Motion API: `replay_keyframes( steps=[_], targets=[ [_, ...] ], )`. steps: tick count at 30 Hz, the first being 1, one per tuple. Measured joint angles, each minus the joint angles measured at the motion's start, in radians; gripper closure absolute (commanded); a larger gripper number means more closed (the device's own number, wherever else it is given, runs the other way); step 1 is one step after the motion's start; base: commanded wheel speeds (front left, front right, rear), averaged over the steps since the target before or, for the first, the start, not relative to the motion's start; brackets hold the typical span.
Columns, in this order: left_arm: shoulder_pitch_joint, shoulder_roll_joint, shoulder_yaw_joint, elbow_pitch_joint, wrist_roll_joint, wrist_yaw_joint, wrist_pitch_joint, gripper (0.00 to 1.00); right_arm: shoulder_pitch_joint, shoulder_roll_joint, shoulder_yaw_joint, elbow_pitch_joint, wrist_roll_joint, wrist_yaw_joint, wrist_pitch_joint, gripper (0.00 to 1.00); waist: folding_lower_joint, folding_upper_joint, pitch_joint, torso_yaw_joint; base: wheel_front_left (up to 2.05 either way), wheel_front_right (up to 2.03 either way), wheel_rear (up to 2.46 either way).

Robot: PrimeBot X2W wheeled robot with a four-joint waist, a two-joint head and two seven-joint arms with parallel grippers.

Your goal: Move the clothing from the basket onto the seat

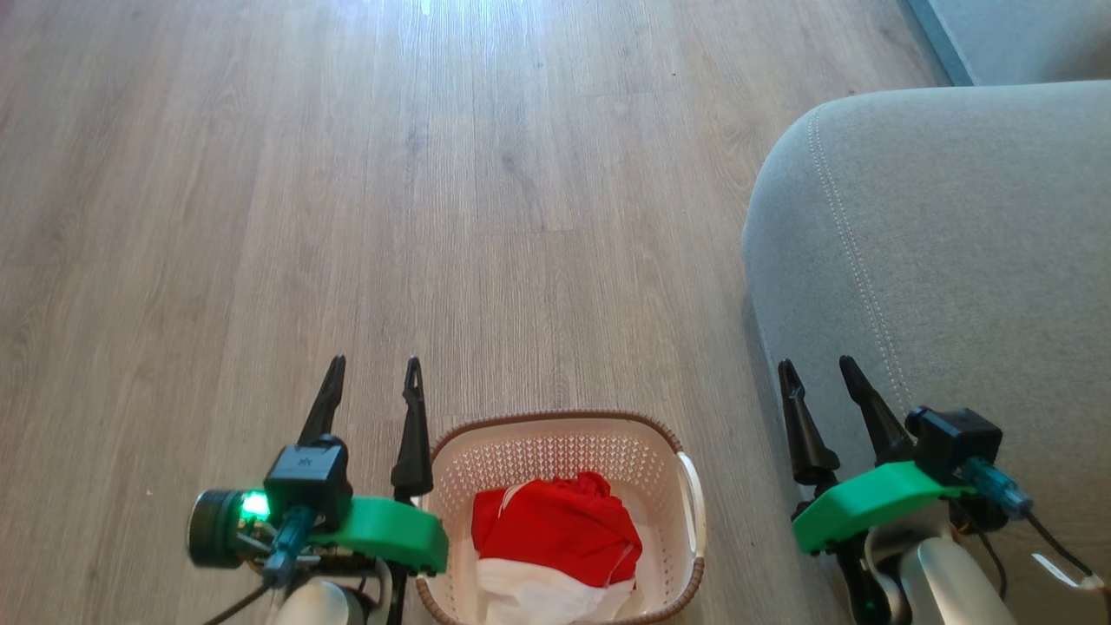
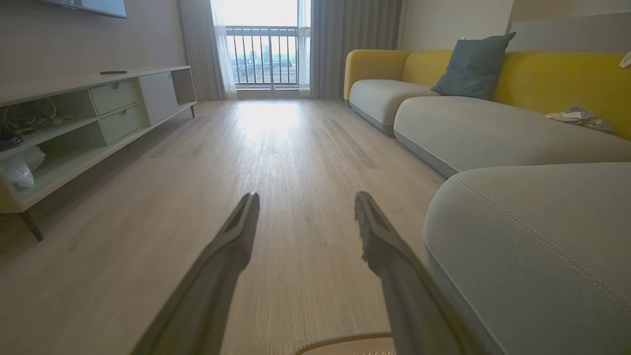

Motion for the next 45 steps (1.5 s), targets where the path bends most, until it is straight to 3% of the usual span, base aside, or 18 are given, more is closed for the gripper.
replay_keyframes(
  steps=[9,16,19,33,41,45],
  targets=[
    [0.012,-0.041,0.071,0.035,0.094,-0.115,-0.019,0.0,-0.024,-0.001,0.008,0.01,-0.074,0.0,-0.027,0.0,0.0,0.0,-0.003,0.001,0.0,0.0,0.0],
    [0.017,-0.045,0.099,0.067,0.089,-0.156,-0.019,0.0,-0.024,-0.001,0.01,0.026,-0.054,0.0,-0.027,0.0,0.0,0.0,-0.003,0.002,0.0,0.0,0.0],
    [0.017,-0.046,0.097,0.079,0.026,-0.206,-0.019,0.0,-0.024,-0.001,0.011,0.031,-0.054,0.0,-0.027,0.0,0.0,0.0,-0.004,0.003,0.0,0.0,0.0],
    [0.019,-0.047,0.099,0.091,0.022,-0.212,-0.019,0.0,-0.024,-0.001,0.011,0.033,-0.055,0.0,-0.027,0.0,0.0,0.0,-0.002,0.002,0.0,0.0,0.0],
    [0.019,-0.047,0.093,0.128,0.023,-0.237,-0.019,0.0,-0.024,-0.001,0.004,0.036,-0.065,0.0,-0.027,0.0,0.0,0.0,0.025,-0.013,0.0,0.0,0.0],
    [0.017,-0.047,0.079,0.165,0.036,-0.273,-0.019,0.0,-0.025,-0.002,0.0,0.032,-0.07,0.0,-0.027,0.0,0.0,0.0,0.063,-0.026,0.0,0.0,0.0]
  ],
)
